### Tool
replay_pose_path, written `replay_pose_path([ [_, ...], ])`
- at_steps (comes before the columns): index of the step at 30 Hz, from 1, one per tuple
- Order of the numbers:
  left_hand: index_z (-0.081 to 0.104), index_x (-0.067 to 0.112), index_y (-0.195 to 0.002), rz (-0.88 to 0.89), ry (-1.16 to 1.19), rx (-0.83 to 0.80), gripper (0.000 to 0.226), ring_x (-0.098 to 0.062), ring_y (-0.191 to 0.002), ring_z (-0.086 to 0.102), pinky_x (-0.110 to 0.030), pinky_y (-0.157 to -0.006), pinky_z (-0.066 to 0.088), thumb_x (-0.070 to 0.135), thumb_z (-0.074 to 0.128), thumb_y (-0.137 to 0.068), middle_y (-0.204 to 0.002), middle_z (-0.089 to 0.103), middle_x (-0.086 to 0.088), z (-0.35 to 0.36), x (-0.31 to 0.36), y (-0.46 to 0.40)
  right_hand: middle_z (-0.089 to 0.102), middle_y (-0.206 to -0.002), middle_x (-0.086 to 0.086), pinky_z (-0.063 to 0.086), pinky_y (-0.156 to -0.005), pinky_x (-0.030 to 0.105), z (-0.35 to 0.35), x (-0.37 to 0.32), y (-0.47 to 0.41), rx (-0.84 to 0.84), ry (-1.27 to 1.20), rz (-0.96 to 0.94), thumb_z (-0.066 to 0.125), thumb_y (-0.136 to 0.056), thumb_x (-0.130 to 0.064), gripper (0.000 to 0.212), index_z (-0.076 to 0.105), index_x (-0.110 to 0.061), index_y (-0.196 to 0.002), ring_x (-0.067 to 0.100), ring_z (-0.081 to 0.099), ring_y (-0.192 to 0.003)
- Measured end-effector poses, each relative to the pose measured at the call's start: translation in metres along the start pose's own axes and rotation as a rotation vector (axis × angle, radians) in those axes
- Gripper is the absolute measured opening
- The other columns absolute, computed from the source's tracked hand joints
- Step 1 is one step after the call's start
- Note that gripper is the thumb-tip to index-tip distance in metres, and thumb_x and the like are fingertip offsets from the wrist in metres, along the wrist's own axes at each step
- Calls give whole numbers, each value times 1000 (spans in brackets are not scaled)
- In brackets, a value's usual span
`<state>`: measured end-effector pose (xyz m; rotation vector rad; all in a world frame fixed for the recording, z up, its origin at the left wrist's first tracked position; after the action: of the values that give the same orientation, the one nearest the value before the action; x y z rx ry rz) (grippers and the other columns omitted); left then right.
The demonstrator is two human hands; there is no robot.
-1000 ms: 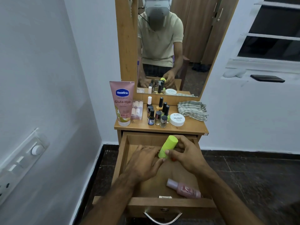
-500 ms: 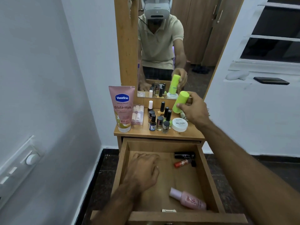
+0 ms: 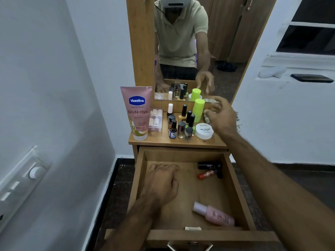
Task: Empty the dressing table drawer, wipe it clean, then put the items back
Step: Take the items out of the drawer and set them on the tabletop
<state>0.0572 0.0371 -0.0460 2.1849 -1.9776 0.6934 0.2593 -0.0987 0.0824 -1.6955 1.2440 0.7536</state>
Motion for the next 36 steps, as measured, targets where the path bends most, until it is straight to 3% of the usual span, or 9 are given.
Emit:
replay_pose_path([
  [3,58,36,-125,-3,3,21,38,-4,-108,57,-22,-94,25,31,49,-88,-116,67,16,-2,1,0,68,-96,-10,53,-74,29,-34,-3,52,16,146,-58,77,-86,-27,22,62,-31,-102,9,65,-90],
  [7,60,34,-124,6,1,26,37,-3,-112,57,-23,-96,26,29,53,-88,-118,67,15,-3,2,0,67,-105,-11,56,-87,35,-6,35,142,-871,751,93,82,-80,-38,28,69,-34,-105,9,63,-96],
  [9,60,34,-125,5,-17,15,37,-4,-114,57,-25,-99,28,29,54,-89,-119,67,15,-5,3,1,68,-113,-5,55,-88,34,-1,49,181,-1036,943,61,76,-84,-47,36,68,-29,-115,13,63,-100],
  [12,61,33,-124,-9,-27,5,36,-4,-114,57,-25,-100,27,29,51,-89,-118,67,15,-9,3,1,70,-104,-3,49,-74,32,-4,58,205,-1003,1061,-8,52,-91,-69,49,69,-27,-110,14,65,-92],
  [15,62,32,-122,-32,-41,0,36,-5,-115,57,-26,-101,28,29,49,-89,-119,67,15,-14,1,3,69,-110,-7,47,-81,33,-2,62,210,-1022,1017,-4,41,-93,-74,54,66,-32,-116,14,64,-99],
  [22,59,33,-124,-70,-52,-29,35,-6,-119,55,-33,-108,25,33,49,-90,-125,66,14,-15,0,3,70,-94,-9,56,-83,31,-19,6,172,-898,480,-51,69,-92,-43,15,65,-36,-104,3,67,-87],
  [26,60,33,-120,-100,-53,-11,31,-7,-112,58,-40,-112,27,34,48,-91,-119,67,13,-16,1,3,71,-99,-22,52,-73,15,-19,-66,139,-728,111,-132,78,-87,-32,21,67,-36,-105,-1,67,-92],
  [31,51,34,-135,-165,-108,106,47,-7,-124,49,-39,-117,18,40,46,-88,-134,58,13,-27,-3,5,70,-96,-6,57,-71,34,22,-121,96,-586,109,-213,77,-86,-24,20,67,-23,-104,14,67,-87],
  [36,42,32,-145,-245,-114,135,57,-10,-132,44,-42,-121,12,47,44,-89,-143,53,10,-31,-9,5,66,-95,-7,56,-69,34,62,-134,69,-570,265,-248,81,-82,-23,31,62,-24,-106,15,66,-88],
])
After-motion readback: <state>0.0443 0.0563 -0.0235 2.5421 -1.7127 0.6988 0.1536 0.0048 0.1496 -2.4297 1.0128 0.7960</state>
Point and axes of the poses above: each hand's wrist, its own y-axis away from the middle knuckle, its own z-axis out of the palm, x = y × z, the point moved 6 cm from there along -y, towards the middle knuckle
